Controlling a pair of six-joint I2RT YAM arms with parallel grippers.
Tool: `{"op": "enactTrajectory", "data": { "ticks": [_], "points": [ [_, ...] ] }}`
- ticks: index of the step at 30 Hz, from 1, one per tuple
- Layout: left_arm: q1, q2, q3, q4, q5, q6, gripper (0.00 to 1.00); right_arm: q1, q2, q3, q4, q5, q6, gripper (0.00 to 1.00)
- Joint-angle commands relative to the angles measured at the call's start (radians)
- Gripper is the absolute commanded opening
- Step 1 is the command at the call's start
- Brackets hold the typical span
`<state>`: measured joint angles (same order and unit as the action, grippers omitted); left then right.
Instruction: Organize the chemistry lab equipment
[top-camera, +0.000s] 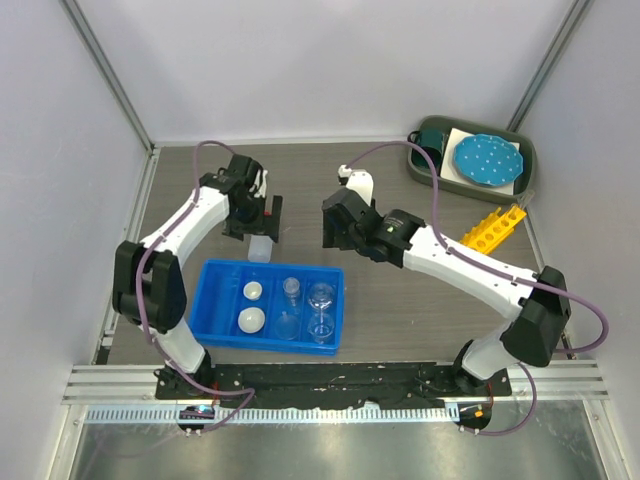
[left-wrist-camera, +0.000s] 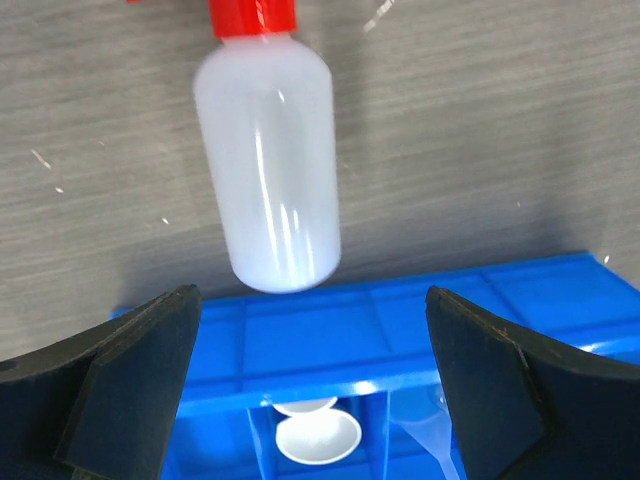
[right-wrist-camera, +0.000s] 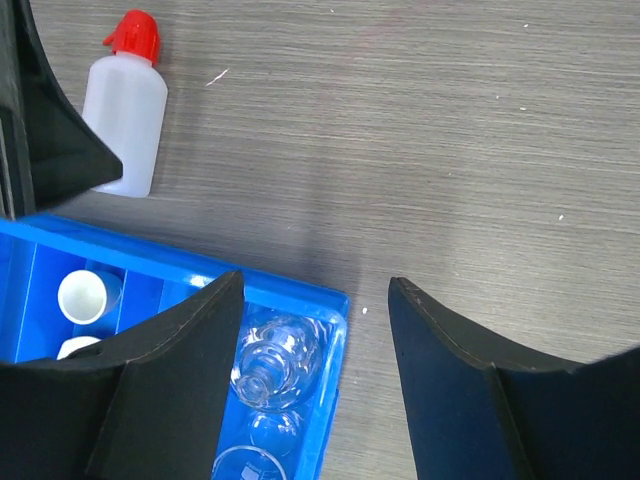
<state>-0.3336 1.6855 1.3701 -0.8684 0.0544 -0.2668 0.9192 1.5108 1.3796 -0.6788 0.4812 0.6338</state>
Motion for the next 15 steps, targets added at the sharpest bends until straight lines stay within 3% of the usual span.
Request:
{"op": "enactTrajectory", "data": {
  "ticks": [1,15],
  "points": [
    [0.050,0.054,0.072,0.040,0.045,0.061,1.00,0.003,-0.055,-0.024,0.061,-0.007,-0.035,0.65],
    [0.064,0.198,0.089,0.088,0.015,0.093,1.00,-0.003,-0.101,-0.083,0.079,-0.041,-0.083,0.66]
  ]
}}
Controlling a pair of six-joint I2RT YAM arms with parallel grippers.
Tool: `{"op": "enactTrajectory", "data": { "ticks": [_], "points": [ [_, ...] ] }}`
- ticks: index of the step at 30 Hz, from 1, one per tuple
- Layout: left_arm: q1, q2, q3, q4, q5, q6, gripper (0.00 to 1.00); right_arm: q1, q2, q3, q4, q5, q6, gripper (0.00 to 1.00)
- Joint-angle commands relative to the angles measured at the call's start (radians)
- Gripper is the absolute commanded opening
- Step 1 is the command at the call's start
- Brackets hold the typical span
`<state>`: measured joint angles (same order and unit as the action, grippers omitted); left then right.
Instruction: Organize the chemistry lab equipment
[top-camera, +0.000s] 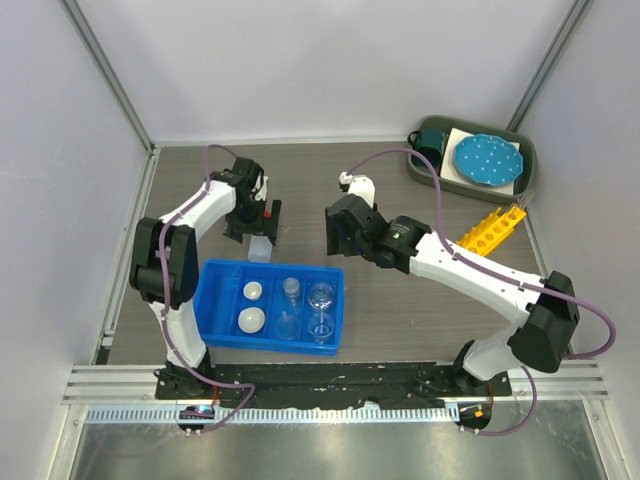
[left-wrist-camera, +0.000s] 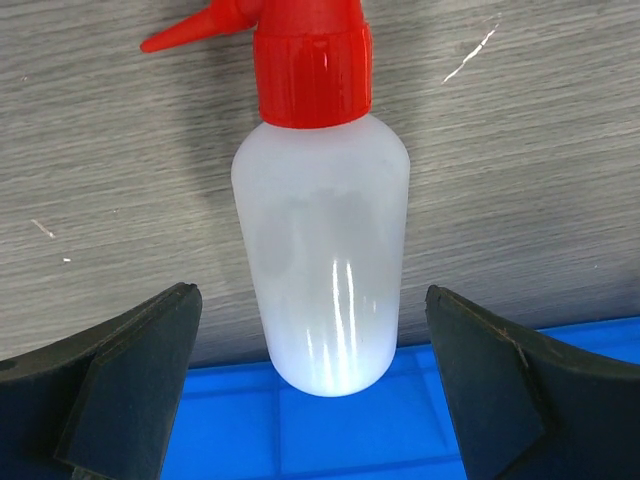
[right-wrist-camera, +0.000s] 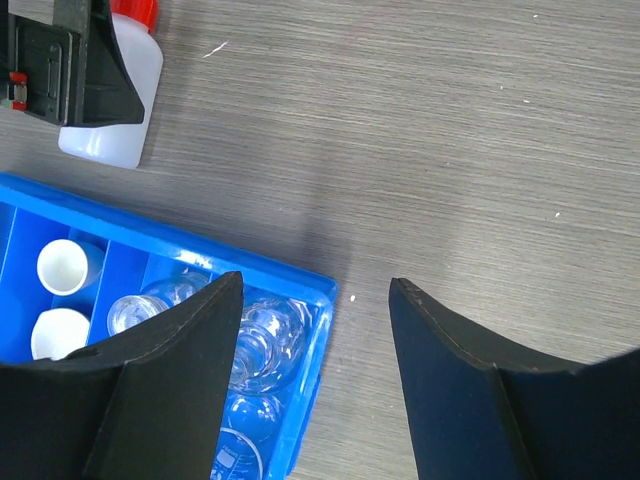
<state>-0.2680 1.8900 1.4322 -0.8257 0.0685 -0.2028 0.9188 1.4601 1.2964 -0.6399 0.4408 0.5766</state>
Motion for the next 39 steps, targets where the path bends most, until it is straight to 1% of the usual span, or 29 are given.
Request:
{"op": "enactTrajectory", "data": {
  "ticks": [1,10,12,17,22,24,27,32,36,39],
  "points": [
    [0.000,-0.002,0.025,0.046,-0.015,0.032,1.00,-0.005,-0.052,-0.002,0.042,-0.002,-0.026,0.66],
    [-0.010,0.054,0.017,0.049,-0.059,0.028,0.99,-0.017,-0.049,-0.020,0.057,-0.045,-0.017,0.66],
    [-0.016,0.060,0.016,0.048,-0.099,0.032,0.98,-0.017,-0.047,-0.023,0.060,-0.051,-0.015,0.66],
    [-0.027,0.067,0.019,0.046,-0.107,0.036,0.82,-0.017,-0.050,-0.023,0.062,-0.056,-0.017,0.66],
    [-0.030,0.049,0.020,0.045,-0.153,0.036,0.67,-0.018,-0.056,-0.032,0.063,-0.056,-0.021,0.66],
    [-0.030,0.040,0.019,0.040,-0.182,0.037,0.63,-0.018,-0.060,-0.034,0.063,-0.056,-0.023,0.66],
    [-0.030,0.021,0.016,0.031,-0.242,0.036,0.49,-0.020,-0.066,-0.040,0.063,-0.056,-0.023,0.66],
    [-0.050,-0.009,0.046,-0.029,-0.340,0.037,0.47,-0.020,-0.070,-0.045,0.065,-0.060,-0.023,0.65],
    [-0.057,-0.078,0.097,-0.098,-0.371,0.045,0.46,-0.020,-0.079,-0.043,0.063,-0.044,-0.034,0.66],
    [-0.057,-0.136,0.106,-0.139,-0.401,0.051,0.46,-0.020,-0.081,-0.036,0.048,-0.033,-0.041,0.65]
  ]
}}
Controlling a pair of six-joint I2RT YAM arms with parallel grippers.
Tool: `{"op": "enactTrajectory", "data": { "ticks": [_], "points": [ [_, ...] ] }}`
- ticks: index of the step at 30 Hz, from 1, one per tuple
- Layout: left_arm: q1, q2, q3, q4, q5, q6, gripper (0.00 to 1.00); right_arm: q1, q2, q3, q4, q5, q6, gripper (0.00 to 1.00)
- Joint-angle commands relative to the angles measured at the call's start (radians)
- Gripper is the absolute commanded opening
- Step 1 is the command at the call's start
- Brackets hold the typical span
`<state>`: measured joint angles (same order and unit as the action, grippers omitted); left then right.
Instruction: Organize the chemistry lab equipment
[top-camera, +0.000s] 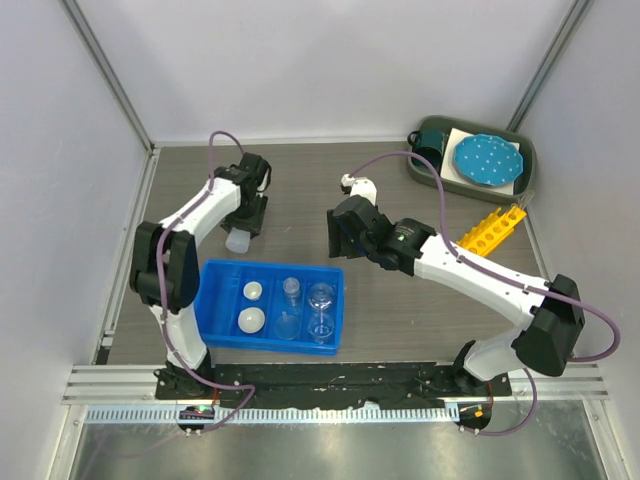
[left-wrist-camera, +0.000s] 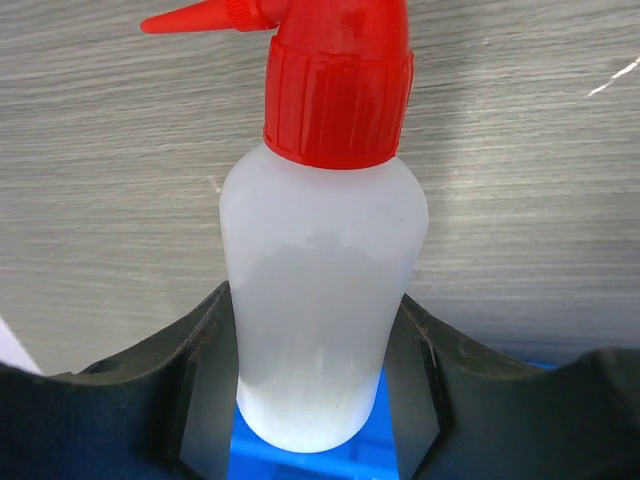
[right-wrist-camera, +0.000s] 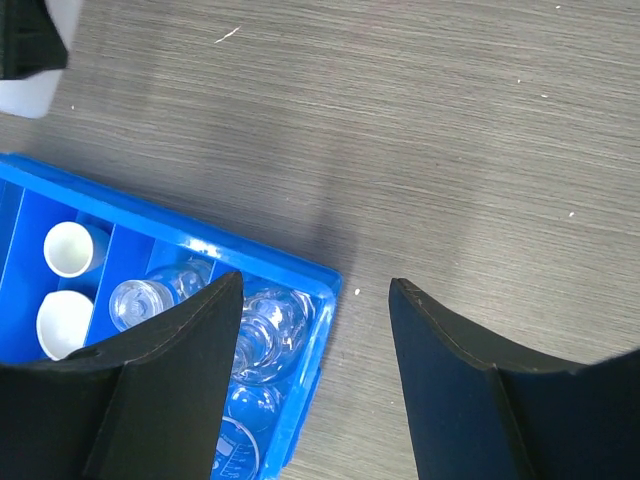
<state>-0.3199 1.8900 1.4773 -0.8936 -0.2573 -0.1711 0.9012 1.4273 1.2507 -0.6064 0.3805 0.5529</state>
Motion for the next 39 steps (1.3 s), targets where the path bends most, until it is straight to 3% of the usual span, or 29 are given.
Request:
{"op": "enactTrajectory", "data": {
  "ticks": [1,11,17,28,39],
  "points": [
    [-0.005,-0.153,0.060,-0.076,-0.082,0.018,0.46,-0.002,-0.050,0.018,0.011,0.032,-0.021,0.66],
    [-0.013,-0.319,0.012,-0.205,-0.131,-0.083,0.47,-0.002,-0.068,0.039,-0.019,0.035,-0.025,0.66],
    [-0.079,-0.437,-0.136,-0.258,-0.158,-0.206,0.47,-0.002,-0.079,0.046,-0.046,0.034,-0.021,0.65],
    [-0.107,-0.663,-0.290,-0.344,-0.076,-0.304,0.49,0.004,-0.097,0.021,-0.089,0.060,0.018,0.65],
    [-0.107,-0.738,-0.385,-0.381,0.012,-0.416,0.54,0.044,-0.085,0.062,-0.115,0.104,0.056,0.65]
  ]
}}
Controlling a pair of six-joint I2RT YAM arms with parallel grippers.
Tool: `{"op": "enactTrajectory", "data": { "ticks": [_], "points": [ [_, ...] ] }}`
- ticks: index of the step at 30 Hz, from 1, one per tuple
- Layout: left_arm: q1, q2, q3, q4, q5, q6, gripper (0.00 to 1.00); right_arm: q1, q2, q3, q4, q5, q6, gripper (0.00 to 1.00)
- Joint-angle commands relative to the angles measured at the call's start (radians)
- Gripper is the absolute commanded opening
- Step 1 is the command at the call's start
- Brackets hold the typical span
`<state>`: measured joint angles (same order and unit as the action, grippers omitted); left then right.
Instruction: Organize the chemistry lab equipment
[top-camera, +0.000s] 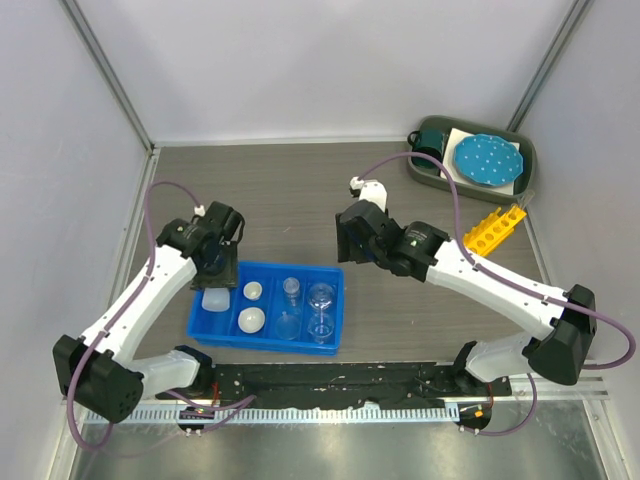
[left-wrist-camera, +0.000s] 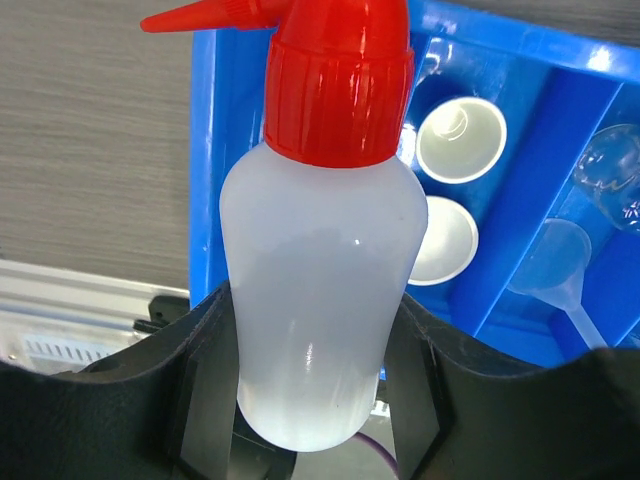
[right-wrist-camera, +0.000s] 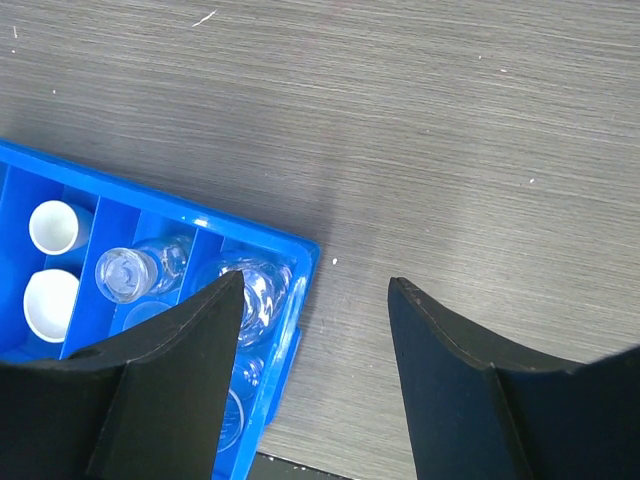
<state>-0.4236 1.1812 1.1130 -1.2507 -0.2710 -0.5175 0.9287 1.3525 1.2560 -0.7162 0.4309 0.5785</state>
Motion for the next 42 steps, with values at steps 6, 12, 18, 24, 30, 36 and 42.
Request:
{"op": "enactTrajectory", "data": {
  "ticks": [6,12,18,24,30,36,42],
  "points": [
    [-0.003,-0.017,-0.050,-0.032,0.021,-0.092,0.57,0.050,-0.015,0.037,0.003,0.075,0.049,0.65],
    [-0.004,0.034,-0.067,-0.009,-0.005,-0.088,0.62,0.061,-0.018,-0.009,0.043,0.066,0.052,0.65],
    [-0.003,0.106,-0.056,-0.006,-0.013,-0.070,0.62,0.061,-0.012,-0.020,0.072,0.040,0.032,0.65],
    [-0.003,0.164,-0.051,0.002,-0.016,-0.061,0.62,0.062,-0.010,-0.033,0.106,0.003,0.023,0.65],
    [-0.003,0.224,-0.039,-0.003,-0.022,-0.058,0.66,0.062,0.004,-0.041,0.121,0.008,0.009,0.65],
    [-0.003,0.235,-0.035,-0.007,-0.031,-0.061,0.72,0.062,-0.001,-0.050,0.124,0.014,0.006,0.65],
    [-0.003,0.224,-0.028,-0.016,-0.028,-0.062,0.77,0.062,-0.004,-0.052,0.126,0.009,0.011,0.65]
  ]
}}
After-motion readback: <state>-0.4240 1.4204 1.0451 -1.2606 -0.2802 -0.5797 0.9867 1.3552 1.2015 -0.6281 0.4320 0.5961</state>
